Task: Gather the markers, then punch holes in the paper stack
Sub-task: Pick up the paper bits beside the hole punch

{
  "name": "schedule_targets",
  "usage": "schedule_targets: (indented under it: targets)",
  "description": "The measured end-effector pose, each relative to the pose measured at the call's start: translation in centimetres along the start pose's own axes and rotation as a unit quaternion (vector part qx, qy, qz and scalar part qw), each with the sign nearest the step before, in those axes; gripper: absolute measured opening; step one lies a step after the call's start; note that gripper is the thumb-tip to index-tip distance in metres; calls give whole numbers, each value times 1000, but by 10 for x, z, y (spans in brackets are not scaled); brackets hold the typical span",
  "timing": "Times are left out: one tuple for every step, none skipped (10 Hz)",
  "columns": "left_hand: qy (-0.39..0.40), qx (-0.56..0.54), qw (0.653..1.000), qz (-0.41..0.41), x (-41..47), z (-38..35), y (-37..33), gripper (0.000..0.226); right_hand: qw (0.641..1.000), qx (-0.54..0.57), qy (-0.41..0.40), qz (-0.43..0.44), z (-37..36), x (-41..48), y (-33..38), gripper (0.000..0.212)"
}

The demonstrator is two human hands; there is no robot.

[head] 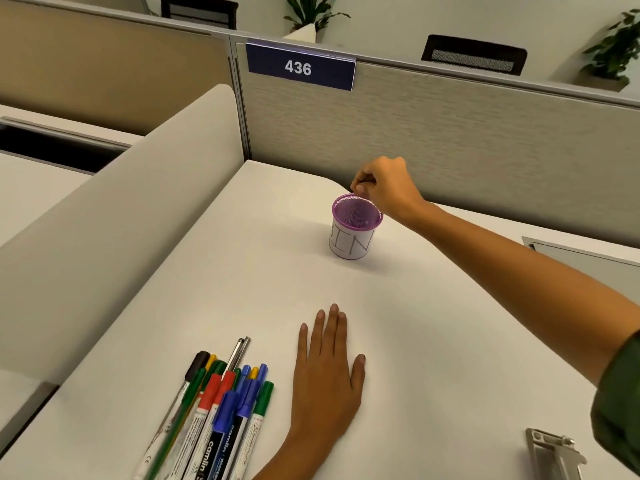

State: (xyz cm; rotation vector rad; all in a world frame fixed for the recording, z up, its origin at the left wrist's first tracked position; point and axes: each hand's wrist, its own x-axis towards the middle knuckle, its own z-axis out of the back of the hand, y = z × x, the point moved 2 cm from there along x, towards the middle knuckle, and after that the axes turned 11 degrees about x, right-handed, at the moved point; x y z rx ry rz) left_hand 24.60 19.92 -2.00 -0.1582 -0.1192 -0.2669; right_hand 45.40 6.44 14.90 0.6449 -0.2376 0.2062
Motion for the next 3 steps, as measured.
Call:
schedule_targets:
  targets:
    - [8,-1,1000,4,1,0,0,65,1000,-5,-11,-1,-2,5,0,14]
    - [-9,4,1000,-1,1,3,0,65,1000,-6,-12,1,-6,3,-1,9]
    - [-13,-6,1000,6,1,4,-1,65,1000,1,-15,-4,-8,0,-1,10]
